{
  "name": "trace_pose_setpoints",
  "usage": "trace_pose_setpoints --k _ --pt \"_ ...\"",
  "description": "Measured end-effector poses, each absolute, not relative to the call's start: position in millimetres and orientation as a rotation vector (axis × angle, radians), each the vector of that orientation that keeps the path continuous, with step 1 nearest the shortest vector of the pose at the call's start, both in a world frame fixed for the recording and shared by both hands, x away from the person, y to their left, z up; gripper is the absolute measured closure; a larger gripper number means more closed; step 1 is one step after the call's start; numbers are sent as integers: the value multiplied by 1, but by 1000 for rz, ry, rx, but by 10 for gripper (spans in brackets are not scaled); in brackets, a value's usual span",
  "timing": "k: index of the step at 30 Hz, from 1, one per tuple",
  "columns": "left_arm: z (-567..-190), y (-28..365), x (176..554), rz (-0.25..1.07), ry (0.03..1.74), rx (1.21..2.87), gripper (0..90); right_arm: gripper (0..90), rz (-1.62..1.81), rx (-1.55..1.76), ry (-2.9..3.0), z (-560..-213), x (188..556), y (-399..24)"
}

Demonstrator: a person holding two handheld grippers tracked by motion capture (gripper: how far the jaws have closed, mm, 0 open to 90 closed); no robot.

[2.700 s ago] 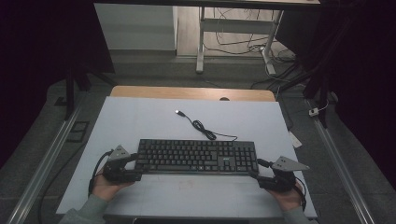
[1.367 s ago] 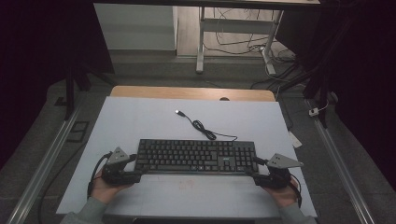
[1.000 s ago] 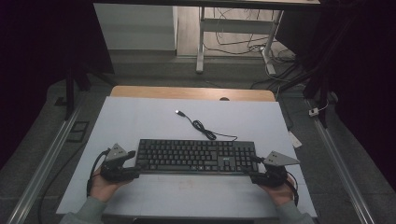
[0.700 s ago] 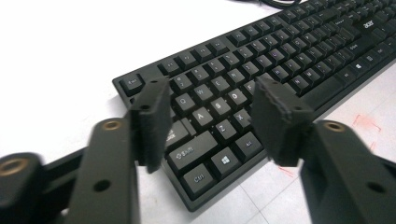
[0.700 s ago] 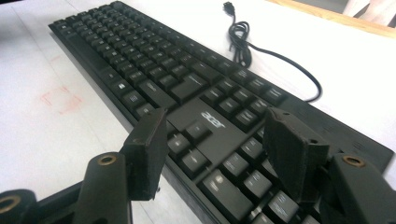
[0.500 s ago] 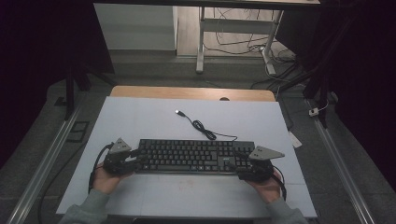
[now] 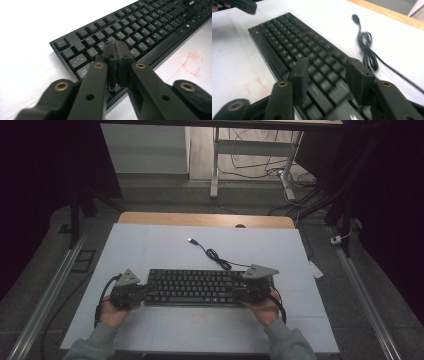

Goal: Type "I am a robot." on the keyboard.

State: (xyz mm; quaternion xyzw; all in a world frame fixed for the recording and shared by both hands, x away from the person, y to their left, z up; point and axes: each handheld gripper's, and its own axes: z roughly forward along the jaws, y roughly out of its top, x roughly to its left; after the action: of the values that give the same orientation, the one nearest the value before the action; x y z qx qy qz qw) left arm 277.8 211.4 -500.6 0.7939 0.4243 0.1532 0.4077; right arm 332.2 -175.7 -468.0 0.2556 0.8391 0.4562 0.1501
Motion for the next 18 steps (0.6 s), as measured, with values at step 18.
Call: trace_pose_setpoints --k 18 --pt "-505 209 279 386 1073 2009 890 898 1344 688 2483 -473 353 -124"
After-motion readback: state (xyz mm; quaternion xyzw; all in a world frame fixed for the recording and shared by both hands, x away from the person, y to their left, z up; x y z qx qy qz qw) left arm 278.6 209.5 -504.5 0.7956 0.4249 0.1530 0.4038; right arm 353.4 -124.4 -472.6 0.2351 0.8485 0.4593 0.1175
